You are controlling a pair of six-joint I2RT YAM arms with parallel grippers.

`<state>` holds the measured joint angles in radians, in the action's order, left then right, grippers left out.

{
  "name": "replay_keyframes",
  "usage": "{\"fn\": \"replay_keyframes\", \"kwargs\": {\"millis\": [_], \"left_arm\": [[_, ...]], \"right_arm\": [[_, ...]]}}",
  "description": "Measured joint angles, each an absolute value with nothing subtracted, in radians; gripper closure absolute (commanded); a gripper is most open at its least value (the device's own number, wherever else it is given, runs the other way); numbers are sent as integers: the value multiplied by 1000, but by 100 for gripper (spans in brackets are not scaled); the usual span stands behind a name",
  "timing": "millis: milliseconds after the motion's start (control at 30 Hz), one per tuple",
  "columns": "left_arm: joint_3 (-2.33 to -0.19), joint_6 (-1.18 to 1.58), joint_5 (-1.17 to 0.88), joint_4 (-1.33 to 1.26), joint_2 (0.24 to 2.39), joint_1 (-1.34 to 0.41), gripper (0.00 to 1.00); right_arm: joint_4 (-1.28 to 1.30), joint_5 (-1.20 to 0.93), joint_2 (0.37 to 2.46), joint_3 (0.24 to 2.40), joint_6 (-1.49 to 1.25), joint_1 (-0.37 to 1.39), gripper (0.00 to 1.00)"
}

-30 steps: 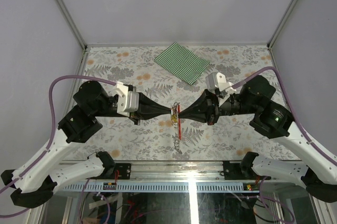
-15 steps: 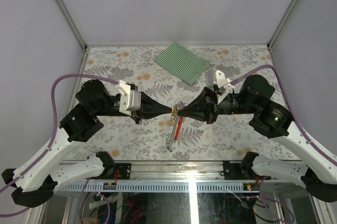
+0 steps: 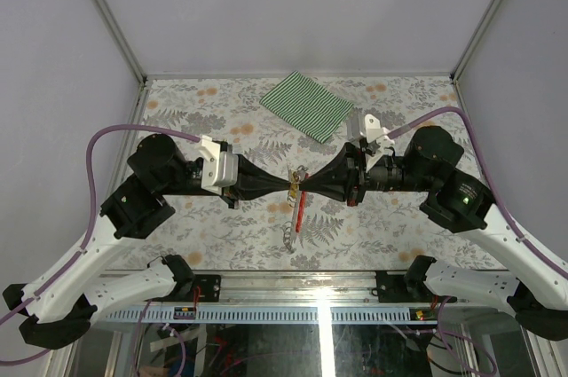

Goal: Put the keys on the keyring

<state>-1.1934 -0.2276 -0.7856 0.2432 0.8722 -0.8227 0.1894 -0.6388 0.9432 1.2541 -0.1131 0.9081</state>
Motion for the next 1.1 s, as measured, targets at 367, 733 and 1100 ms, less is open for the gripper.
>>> {"fn": "replay_keyframes", "kwargs": {"millis": [367, 733, 1100], "left_arm": [[-1193, -241, -786, 246, 875, -823, 100], [-1193, -245, -786, 263, 881, -823, 100], [-1193, -250, -785, 268, 884, -823, 100]], "right_arm": [[189, -606, 939, 1254, -132, 908, 100], [166, -583, 925, 1254, -144, 908, 100], [148, -558, 911, 1239, -162, 908, 100]]}}
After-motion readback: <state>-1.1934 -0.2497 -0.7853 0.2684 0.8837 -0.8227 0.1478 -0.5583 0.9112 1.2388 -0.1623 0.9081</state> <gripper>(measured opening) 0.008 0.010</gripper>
